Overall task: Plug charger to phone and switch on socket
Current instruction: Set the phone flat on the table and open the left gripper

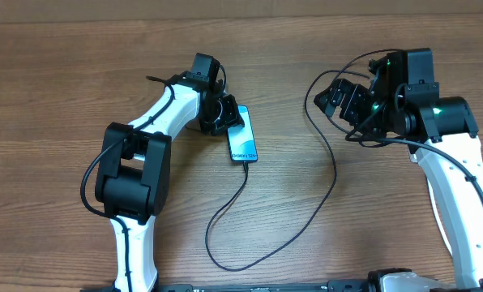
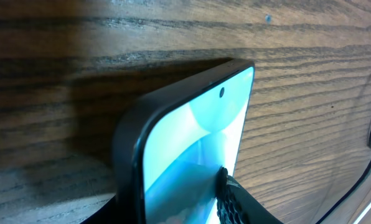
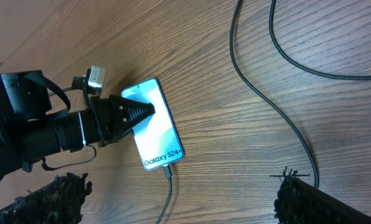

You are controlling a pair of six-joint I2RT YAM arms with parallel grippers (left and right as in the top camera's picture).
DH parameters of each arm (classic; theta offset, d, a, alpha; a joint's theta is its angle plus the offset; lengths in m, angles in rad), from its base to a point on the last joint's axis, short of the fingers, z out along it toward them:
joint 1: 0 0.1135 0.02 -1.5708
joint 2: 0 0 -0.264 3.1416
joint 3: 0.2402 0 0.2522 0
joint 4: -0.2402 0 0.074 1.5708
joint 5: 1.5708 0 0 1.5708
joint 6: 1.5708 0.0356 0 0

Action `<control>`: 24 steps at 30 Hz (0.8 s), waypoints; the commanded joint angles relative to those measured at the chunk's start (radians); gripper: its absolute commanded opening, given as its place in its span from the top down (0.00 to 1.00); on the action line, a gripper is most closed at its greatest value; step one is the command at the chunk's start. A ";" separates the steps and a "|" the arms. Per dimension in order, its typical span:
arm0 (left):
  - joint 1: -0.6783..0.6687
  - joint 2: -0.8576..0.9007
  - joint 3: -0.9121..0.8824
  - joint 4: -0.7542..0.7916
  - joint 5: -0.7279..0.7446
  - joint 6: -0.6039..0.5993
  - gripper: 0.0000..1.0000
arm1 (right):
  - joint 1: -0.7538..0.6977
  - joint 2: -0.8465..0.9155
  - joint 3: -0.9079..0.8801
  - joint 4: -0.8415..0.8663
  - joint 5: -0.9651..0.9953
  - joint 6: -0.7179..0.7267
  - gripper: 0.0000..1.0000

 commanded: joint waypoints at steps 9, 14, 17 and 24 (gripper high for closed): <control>-0.006 0.009 -0.006 -0.019 -0.015 0.010 0.61 | 0.002 -0.015 0.008 0.005 0.010 -0.008 0.00; -0.007 0.009 -0.006 -0.019 -0.015 0.010 0.61 | 0.002 -0.015 0.008 0.005 0.010 -0.008 0.00; -0.007 0.009 -0.006 -0.022 -0.015 0.010 0.61 | 0.002 -0.015 0.008 0.005 0.010 -0.007 0.00; -0.007 0.009 -0.006 -0.030 -0.015 0.010 0.61 | 0.002 -0.015 0.008 0.005 0.010 -0.008 0.00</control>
